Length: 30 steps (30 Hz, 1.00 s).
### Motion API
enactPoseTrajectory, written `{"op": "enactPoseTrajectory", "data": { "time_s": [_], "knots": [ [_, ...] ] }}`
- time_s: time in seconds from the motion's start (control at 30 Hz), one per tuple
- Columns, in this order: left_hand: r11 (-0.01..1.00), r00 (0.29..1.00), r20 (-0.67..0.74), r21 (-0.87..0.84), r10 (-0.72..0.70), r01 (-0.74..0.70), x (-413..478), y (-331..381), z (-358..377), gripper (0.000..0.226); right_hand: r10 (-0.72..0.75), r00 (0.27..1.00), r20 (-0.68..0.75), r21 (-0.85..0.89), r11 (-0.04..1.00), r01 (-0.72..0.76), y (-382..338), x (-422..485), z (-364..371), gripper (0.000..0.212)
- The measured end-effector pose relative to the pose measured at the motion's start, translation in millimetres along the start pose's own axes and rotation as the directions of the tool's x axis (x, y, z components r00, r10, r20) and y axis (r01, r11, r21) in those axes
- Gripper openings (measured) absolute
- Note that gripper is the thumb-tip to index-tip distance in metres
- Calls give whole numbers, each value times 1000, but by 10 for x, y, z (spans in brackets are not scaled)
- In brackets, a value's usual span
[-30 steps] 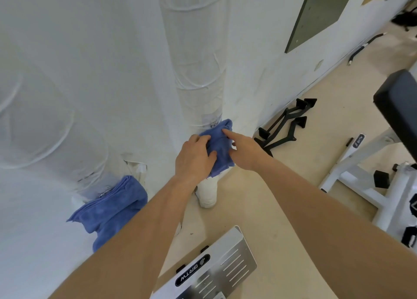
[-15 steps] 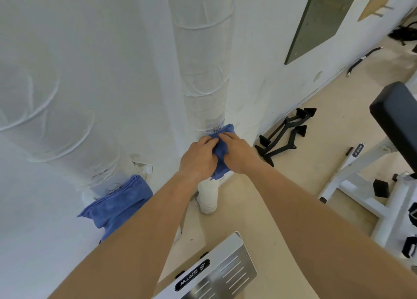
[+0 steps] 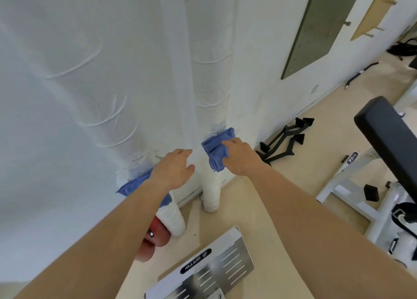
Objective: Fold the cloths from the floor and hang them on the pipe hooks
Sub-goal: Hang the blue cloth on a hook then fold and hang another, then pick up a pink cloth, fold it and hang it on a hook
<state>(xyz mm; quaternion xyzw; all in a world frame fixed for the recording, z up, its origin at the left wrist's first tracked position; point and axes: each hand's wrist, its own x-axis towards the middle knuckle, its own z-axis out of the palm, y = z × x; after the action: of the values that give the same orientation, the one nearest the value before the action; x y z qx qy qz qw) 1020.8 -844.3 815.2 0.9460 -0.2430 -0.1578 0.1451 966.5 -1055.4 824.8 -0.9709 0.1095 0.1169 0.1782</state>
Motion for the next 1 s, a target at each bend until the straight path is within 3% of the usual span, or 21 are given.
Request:
{"op": "enactPoseTrajectory", "data": {
  "time_s": [0.13, 0.23, 0.43, 0.57, 0.8, 1.0],
  "knots": [
    [997, 996, -41, 3, -82, 82, -527, -177, -161, 55, -71, 997, 14, -9, 997, 71, -309, -258, -42, 41],
    [992, 992, 22, -16, -123, 123, -842, -506, -174, 40, -111, 994, 20, -2, 994, 111, -626, -432, 39, 51],
    [953, 942, -161, -121, -296, 278, -2014, -826, -332, 50, -248, 961, 120, -23, 967, 252, -1526, -801, 380, 49],
    [891, 886, -123, -151, -447, 428, -2752, -1252, -290, 53, -358, 909, 213, -25, 928, 372, -2244, -1166, 672, 50],
    [727, 719, -145, -261, -680, 635, -4422, -1964, -52, 53, -529, 779, 335, -91, 805, 586, -3548, -2076, 1375, 51],
    [509, 516, -92, -384, -851, 770, -6136, -2386, 463, 55, -668, 559, 491, -117, 585, 802, -4661, -3264, 2263, 54]
  ]
}}
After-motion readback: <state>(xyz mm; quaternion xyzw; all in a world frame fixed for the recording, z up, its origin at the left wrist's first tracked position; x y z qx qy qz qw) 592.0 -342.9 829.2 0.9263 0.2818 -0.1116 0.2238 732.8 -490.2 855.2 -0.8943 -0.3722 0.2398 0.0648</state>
